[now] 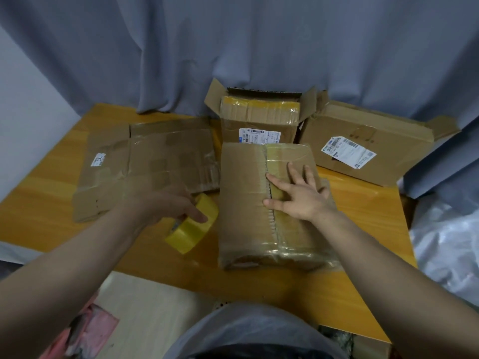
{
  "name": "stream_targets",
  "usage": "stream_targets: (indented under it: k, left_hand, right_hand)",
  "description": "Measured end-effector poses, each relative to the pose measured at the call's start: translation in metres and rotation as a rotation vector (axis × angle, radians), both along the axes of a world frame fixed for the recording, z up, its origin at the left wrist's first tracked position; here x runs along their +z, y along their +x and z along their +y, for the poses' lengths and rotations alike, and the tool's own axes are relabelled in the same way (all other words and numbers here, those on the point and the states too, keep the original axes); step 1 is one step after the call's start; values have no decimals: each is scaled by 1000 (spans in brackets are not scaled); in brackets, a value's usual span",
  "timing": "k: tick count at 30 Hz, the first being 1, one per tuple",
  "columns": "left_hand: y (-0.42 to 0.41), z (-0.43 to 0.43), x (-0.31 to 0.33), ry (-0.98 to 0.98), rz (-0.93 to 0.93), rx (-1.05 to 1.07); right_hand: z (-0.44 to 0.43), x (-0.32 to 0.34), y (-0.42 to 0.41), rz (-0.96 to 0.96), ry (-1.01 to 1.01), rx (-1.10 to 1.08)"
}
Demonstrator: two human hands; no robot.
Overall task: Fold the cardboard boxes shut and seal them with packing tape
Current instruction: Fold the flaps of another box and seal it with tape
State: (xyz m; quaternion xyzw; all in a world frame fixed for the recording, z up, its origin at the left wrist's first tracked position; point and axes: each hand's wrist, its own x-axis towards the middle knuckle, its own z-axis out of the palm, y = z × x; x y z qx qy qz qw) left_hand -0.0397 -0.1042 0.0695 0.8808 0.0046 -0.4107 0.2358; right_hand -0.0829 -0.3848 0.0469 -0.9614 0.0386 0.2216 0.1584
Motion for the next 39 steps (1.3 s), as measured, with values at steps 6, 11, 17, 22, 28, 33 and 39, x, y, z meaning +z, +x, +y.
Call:
stream_targets:
  k: [6,11,17,22,28,33,39]
  left_hand:
    - [-20,-35,13,-12,0,-276]
    - [-21,-53,58,48,26,-467]
    - [1,-50,137,-198,-49,-297]
    - [16,-89,132,-353,-254,-112]
    - [27,-118,104,-824,-28,348]
    - [39,-135,89,-906,111,523]
    - [28,-139,76,-945,160,284]
  right_hand:
    - [-41,0,2,6,146,123]
    - [-51,-2,3,3,162,241]
    - [-44,-1,1,10,227,357]
    - [-31,-2,-4,-82,296,303]
    - [-33,-7,-21,-350,657,-158]
    - [-36,13,-16,-372,1183,-669]
    - [-43,27,-17,-372,1318,-776]
